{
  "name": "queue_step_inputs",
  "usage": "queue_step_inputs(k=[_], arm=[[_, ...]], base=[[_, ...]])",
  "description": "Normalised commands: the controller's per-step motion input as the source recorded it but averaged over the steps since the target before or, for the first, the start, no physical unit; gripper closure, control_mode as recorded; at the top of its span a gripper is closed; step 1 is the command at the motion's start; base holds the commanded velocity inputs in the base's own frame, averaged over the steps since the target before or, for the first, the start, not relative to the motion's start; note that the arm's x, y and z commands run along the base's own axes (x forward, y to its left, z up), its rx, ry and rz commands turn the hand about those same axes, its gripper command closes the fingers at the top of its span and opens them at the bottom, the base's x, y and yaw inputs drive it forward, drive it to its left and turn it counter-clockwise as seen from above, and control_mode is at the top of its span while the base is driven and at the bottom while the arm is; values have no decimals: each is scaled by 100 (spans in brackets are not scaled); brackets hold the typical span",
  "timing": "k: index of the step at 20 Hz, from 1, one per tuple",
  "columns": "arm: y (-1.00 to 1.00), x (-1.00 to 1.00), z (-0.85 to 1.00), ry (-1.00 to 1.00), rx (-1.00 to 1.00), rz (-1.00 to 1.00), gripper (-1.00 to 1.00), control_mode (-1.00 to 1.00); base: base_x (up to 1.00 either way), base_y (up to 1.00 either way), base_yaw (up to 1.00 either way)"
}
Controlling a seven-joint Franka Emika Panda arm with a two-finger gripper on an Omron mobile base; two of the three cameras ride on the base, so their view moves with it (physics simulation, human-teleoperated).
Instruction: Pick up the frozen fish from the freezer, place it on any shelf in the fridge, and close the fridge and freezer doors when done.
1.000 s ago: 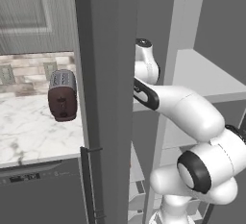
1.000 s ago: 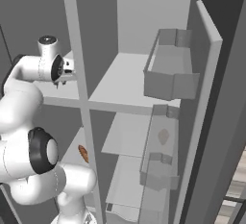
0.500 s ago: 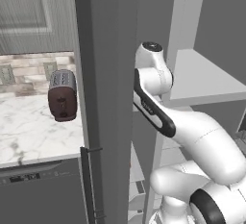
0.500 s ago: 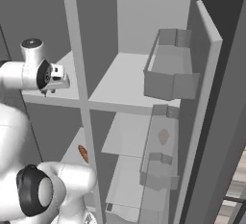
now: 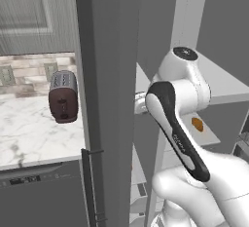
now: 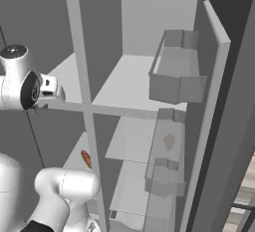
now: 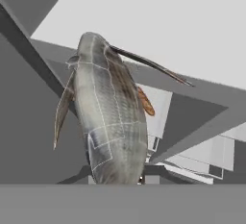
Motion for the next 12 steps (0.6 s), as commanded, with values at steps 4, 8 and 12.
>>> queue_step_inputs(k=[4,8,12], arm=[[-77,-100,12,0,0,-14,100,-100],[-96,-100,1,0,0,-20,100,-100],[-100,-95,1,0,0,-30,100,-100]], base=[[0,0,0],[0,0,0],[0,0,0]])
